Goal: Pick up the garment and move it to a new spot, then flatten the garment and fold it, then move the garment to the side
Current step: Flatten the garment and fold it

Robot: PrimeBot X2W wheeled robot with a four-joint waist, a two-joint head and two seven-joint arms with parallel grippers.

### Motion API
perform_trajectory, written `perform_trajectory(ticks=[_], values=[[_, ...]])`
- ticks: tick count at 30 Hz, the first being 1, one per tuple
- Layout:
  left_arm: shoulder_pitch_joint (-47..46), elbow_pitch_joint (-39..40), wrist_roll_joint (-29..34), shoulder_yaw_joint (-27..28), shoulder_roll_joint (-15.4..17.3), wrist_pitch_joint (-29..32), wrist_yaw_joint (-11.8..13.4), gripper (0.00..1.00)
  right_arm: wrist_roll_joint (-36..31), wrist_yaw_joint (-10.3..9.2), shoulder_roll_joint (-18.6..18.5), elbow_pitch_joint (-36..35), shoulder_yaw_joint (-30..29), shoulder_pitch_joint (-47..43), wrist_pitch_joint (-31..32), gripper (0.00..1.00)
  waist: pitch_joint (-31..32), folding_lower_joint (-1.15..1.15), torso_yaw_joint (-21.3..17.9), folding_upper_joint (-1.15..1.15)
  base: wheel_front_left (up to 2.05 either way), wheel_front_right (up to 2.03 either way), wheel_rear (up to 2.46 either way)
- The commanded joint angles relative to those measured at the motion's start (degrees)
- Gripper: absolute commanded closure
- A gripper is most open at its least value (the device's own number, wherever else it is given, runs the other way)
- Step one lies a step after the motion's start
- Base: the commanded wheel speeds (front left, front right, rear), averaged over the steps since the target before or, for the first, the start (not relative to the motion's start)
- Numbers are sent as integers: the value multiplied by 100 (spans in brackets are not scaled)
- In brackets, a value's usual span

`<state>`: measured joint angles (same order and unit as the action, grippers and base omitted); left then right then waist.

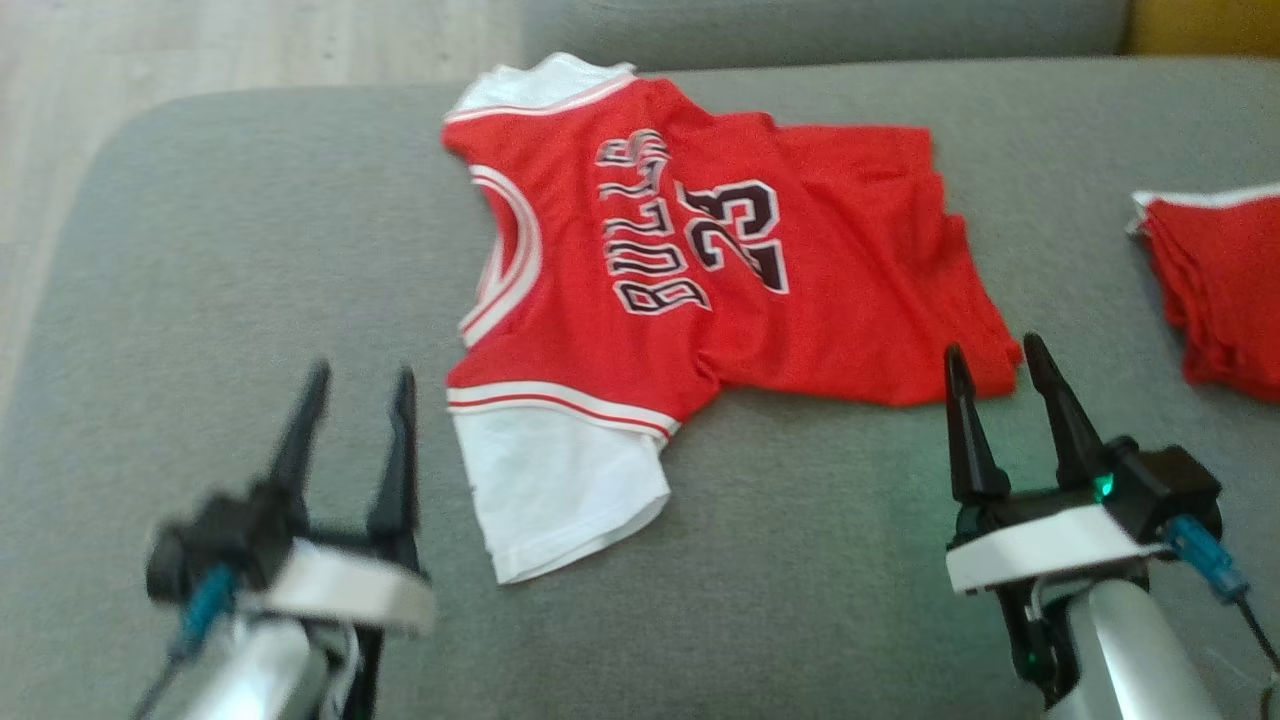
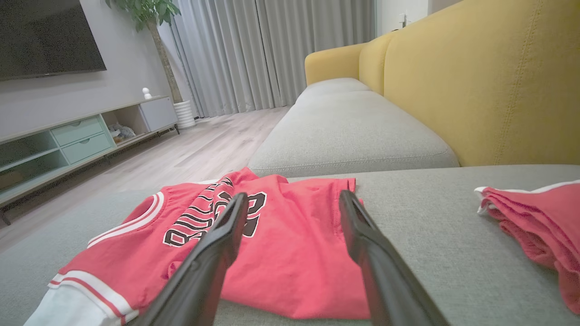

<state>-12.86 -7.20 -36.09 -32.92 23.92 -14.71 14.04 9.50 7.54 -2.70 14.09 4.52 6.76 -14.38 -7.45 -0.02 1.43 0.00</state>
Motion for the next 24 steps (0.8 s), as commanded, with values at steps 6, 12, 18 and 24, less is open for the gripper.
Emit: perform_trajectory(ticks=[6,12,18,24], values=[[229,260,435,671,-238,-29,-280,0,-272,-5,-18,-61,-8,177,-40,0,33,2,339,0,0,0,0],[60,155,814,862,-592,-29,-610,0,-742,-5,-18,165,-311,1069,755,0,-320,2,564,0,0,0,0],[-115,-64,1032,1011,-964,-29,-932,0,-1269,-5,-31,1032,-1164,2315,2008,0,-696,2,805,0,0,0,0],[-274,-306,1241,1172,-1276,-29,-1245,0,-1752,-5,-300,2192,-1825,3198,2774,0,-936,2,1075,0,0,0,0]])
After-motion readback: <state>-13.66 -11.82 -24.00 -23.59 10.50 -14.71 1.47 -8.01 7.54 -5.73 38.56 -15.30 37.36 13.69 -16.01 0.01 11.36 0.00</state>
